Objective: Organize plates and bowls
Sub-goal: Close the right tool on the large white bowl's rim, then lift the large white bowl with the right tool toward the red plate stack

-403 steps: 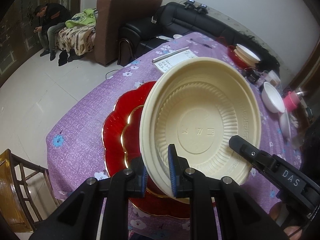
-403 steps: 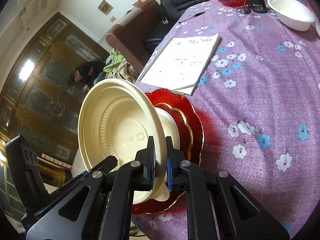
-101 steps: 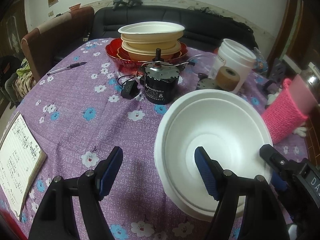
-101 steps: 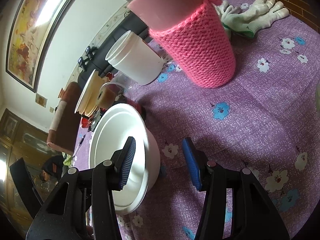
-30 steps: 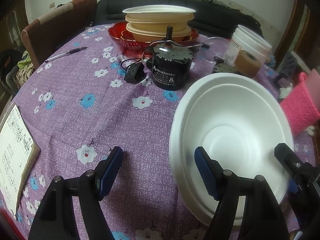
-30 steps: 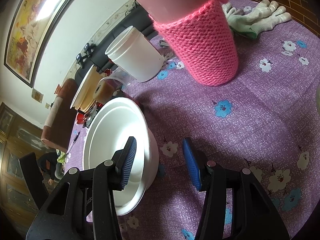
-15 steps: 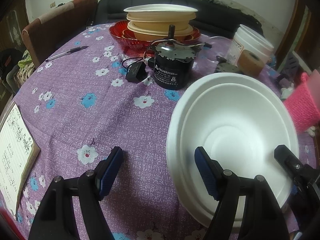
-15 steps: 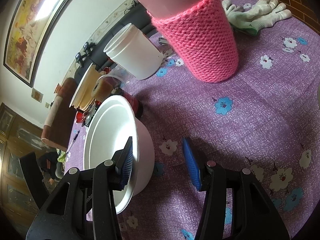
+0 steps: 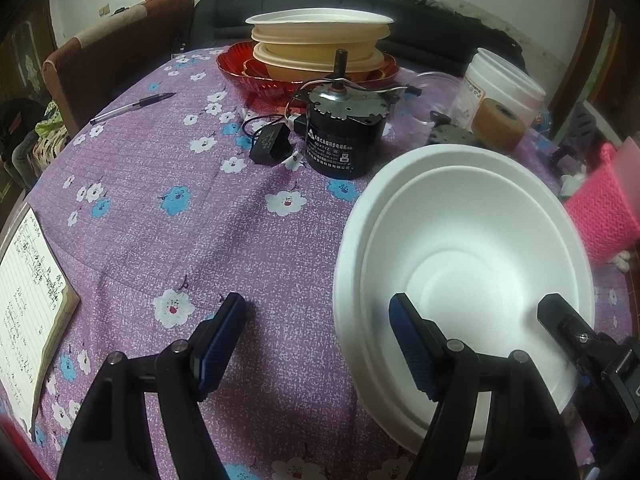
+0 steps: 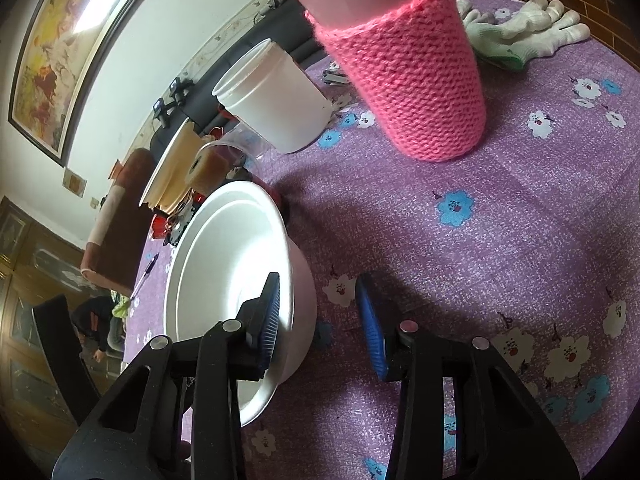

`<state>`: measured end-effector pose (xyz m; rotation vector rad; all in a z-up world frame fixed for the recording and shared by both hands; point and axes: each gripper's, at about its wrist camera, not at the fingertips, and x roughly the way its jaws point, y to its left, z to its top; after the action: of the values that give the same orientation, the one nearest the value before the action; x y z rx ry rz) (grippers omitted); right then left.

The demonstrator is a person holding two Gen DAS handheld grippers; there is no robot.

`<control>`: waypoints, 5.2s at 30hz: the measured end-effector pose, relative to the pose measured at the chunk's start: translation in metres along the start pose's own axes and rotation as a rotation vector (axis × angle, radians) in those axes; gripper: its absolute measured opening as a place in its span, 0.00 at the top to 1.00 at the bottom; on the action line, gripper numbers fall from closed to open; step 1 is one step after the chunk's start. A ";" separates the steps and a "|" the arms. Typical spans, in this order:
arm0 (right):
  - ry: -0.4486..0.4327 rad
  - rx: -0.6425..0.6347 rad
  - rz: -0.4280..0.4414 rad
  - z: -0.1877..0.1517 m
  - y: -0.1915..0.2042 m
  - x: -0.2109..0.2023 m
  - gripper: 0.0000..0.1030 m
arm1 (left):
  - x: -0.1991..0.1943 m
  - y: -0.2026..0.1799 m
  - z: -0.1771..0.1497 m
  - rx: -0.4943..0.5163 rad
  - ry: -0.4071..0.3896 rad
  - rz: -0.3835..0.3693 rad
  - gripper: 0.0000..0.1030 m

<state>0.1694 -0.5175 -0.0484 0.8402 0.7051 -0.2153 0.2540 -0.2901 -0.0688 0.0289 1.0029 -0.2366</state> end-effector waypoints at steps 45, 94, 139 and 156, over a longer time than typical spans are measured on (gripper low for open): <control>-0.014 -0.036 0.003 -0.004 0.008 0.000 0.90 | -0.006 -0.012 -0.005 0.028 -0.031 -0.074 0.64; 0.094 0.028 0.147 -0.128 -0.014 -0.146 0.90 | -0.135 0.008 -0.143 0.188 -0.107 -0.043 0.89; 0.173 -0.419 0.364 -0.285 0.197 -0.189 0.90 | -0.269 0.218 -0.201 -0.083 -0.363 0.120 0.88; 0.254 -0.497 0.368 -0.325 0.242 -0.154 0.89 | -0.256 0.265 -0.202 -0.182 -0.337 0.179 0.88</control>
<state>0.0018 -0.1296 0.0490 0.5068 0.7823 0.3921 0.0100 0.0419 0.0138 -0.0846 0.6780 0.0157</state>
